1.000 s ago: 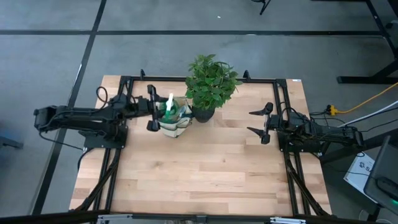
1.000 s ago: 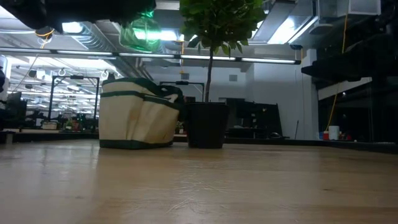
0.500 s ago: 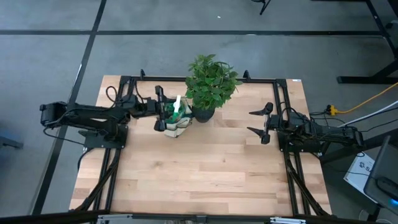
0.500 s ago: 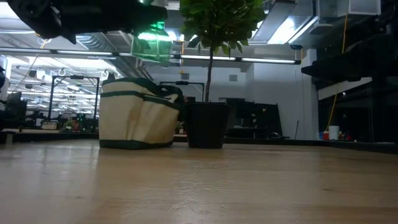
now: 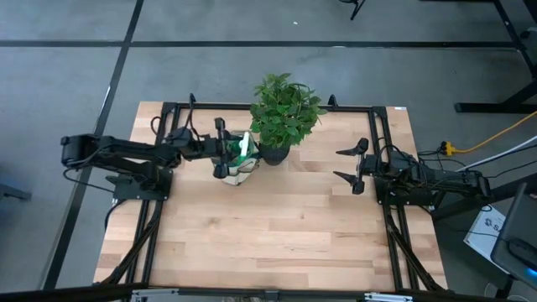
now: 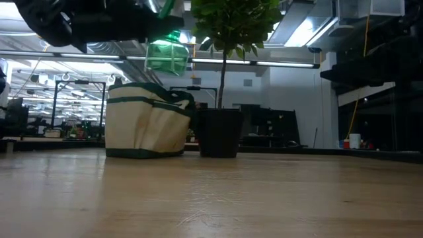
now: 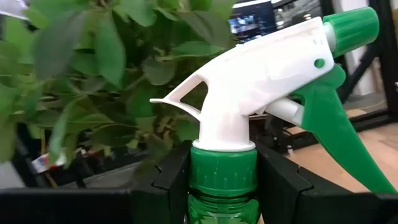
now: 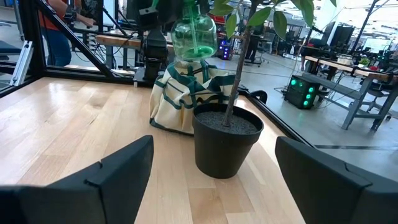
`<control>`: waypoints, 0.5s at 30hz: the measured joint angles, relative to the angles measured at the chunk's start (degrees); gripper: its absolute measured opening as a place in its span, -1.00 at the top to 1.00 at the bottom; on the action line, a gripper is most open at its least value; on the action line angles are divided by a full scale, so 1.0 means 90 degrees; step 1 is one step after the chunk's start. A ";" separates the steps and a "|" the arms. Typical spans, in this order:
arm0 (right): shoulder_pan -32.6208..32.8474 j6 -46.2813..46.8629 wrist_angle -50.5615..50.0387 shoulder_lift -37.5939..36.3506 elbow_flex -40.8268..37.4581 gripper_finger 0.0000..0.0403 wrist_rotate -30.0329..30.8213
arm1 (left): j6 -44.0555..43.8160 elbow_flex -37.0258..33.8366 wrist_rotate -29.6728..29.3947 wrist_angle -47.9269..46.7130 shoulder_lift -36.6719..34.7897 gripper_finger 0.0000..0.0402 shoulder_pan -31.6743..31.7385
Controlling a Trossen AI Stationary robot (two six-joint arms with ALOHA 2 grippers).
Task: Pick & Place Garden tools in Gardening bag
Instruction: Put the green spray bottle into the white bag
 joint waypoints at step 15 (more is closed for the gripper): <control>-0.0002 0.0000 0.0000 -0.0001 0.0000 -0.69 0.0000 | 0.0014 0.0002 0.0629 0.0632 0.0305 0.30 0.0119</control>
